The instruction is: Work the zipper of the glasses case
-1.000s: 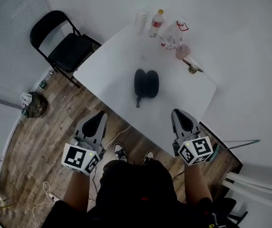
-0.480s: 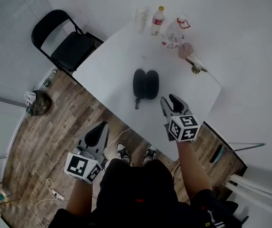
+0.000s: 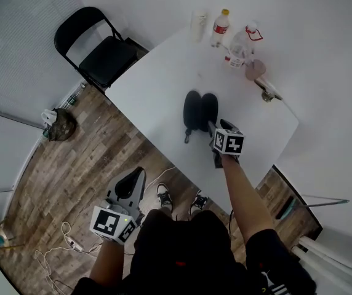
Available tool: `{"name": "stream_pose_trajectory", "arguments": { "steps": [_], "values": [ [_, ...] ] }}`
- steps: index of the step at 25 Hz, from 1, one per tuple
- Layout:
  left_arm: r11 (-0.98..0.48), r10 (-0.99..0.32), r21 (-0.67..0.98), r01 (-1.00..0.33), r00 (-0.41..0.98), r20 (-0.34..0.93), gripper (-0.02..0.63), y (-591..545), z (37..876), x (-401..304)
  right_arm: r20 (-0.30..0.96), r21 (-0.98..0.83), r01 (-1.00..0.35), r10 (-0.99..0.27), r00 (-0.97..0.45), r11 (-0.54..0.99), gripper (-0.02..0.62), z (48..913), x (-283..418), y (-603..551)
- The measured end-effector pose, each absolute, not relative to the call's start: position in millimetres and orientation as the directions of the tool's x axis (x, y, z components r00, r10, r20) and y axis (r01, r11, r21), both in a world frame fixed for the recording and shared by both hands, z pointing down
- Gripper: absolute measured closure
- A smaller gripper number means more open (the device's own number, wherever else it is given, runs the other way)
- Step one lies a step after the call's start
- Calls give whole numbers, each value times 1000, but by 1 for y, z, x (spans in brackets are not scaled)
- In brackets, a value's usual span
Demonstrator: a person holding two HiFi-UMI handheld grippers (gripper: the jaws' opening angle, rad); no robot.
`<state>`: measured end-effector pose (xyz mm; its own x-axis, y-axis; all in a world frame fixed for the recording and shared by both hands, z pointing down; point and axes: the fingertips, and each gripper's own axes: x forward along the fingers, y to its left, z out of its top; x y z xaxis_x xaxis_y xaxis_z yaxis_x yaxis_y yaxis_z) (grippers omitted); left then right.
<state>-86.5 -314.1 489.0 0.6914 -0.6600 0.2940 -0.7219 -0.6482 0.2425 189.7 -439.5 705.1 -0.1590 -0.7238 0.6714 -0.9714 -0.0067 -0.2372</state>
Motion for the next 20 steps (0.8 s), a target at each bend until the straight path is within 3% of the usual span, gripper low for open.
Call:
{"name": "stream_pose_trajectory", "arguments": {
  "steps": [3,5,8,14,20],
  "values": [
    [-635,-673,238,-735,678,296,574,-313,490,-93,692,-224,-974,-711,-126,-45,398,715,193,-449],
    [-630,-684,231,-742,670,288,574,-313,488,-96,686,-229,-971,-719,-110,-70,480,716,197,-452],
    [-627,-687,230,-744,667,288,574,-315,488,-100,674,-241,-966,-733,-92,-100,543,715,202,-451],
    [-657,-659,258,-708,706,260,574,-323,479,-93,610,-344,-933,-780,-139,-103,561,691,204,-436],
    [-681,-593,406,-610,784,184,574,-329,462,-73,377,-558,-829,-885,-273,18,561,604,201,-409]
  ]
}}
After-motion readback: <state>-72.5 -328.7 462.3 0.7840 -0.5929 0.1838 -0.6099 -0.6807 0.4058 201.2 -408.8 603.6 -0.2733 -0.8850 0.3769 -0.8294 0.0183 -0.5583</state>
